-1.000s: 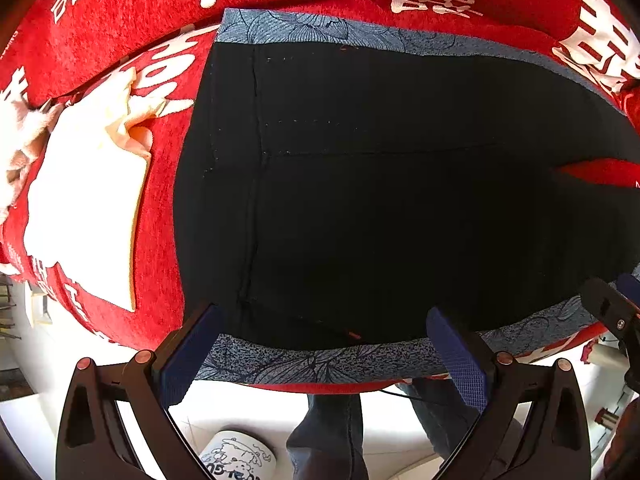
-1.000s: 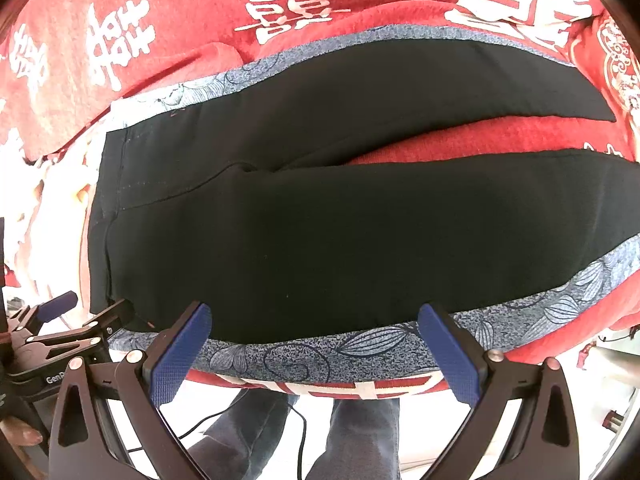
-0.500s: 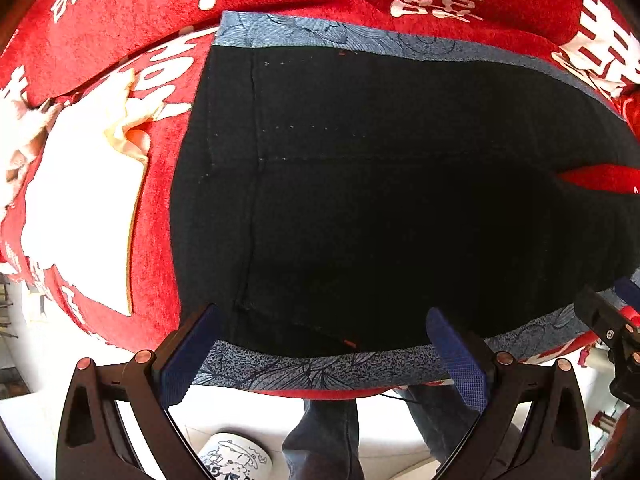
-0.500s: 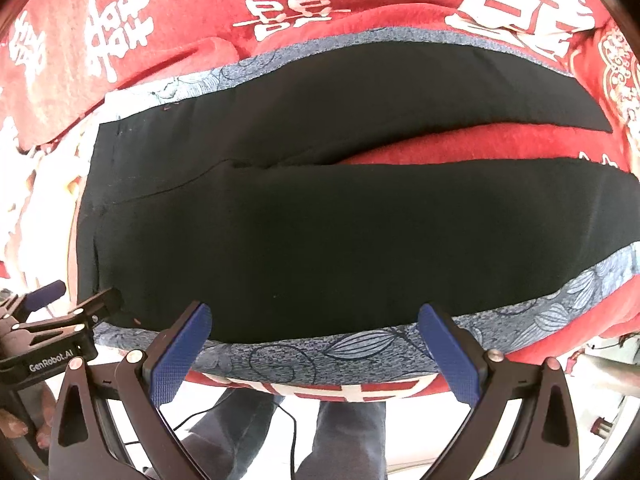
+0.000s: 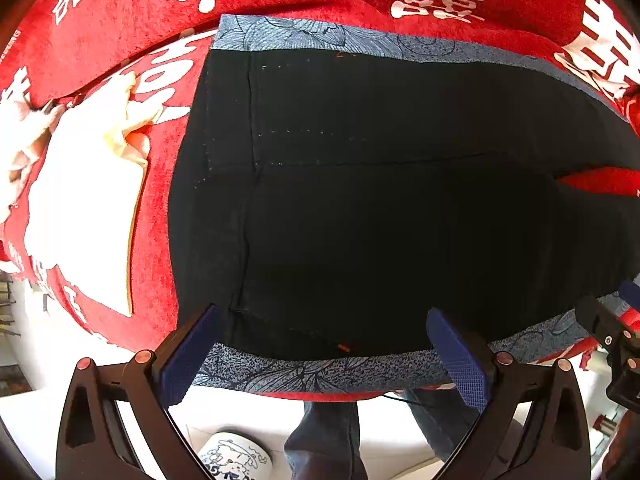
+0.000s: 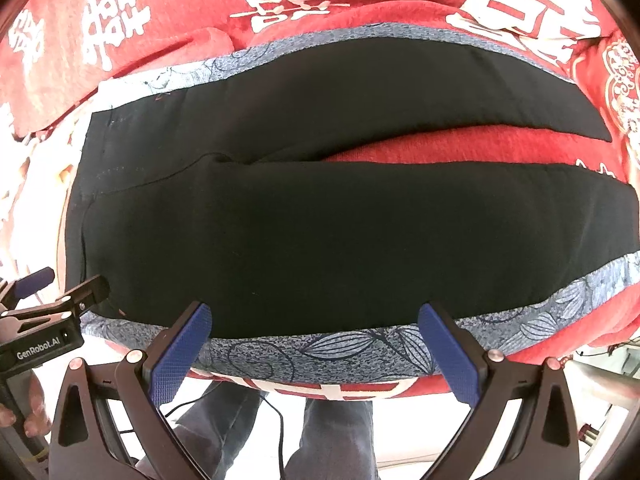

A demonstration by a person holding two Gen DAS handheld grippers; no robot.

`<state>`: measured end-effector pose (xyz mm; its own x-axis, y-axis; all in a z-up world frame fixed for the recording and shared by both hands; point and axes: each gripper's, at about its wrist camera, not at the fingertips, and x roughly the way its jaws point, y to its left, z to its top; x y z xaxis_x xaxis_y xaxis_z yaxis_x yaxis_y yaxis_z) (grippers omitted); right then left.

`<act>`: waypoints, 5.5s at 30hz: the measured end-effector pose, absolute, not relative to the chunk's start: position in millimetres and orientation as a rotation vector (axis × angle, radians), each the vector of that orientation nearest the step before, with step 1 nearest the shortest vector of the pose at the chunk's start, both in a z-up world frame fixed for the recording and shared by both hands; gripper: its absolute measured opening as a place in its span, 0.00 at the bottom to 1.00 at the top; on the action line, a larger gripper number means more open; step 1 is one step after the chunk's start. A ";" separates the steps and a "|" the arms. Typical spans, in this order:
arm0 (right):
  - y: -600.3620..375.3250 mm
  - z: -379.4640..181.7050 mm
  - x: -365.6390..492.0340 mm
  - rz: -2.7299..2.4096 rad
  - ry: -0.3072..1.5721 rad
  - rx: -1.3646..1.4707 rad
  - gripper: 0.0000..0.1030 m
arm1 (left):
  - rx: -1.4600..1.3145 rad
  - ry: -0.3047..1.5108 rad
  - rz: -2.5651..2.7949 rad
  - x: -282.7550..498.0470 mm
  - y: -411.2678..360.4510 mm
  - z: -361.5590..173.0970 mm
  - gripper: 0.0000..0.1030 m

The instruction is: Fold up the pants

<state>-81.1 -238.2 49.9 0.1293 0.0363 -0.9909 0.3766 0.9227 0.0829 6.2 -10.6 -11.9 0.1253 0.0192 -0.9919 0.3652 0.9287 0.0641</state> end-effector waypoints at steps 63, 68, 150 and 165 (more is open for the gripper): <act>-200.5 -27.6 -140.3 0.207 1.250 1.173 0.44 | -0.431 1.525 -0.339 12.9 96.3 -72.4 0.45; -253.0 -39.7 -187.2 0.002 1.185 1.229 0.45 | -0.367 1.539 -0.383 12.9 93.9 -72.6 0.45; -476.2 77.4 -100.7 -0.247 1.186 0.969 0.53 | 0.241 1.332 -0.518 87.0 -169.1 -7.1 0.70; -535.2 36.2 -283.2 -0.517 1.111 1.197 0.55 | 0.171 1.509 -0.848 -14.7 -339.7 -38.7 0.70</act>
<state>-283.2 -535.2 36.2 0.4162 0.2188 -0.8825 0.8159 0.3384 0.4687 -14.7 -339.7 -38.7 -0.1561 -0.3812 -0.9112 0.5799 0.7114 -0.3970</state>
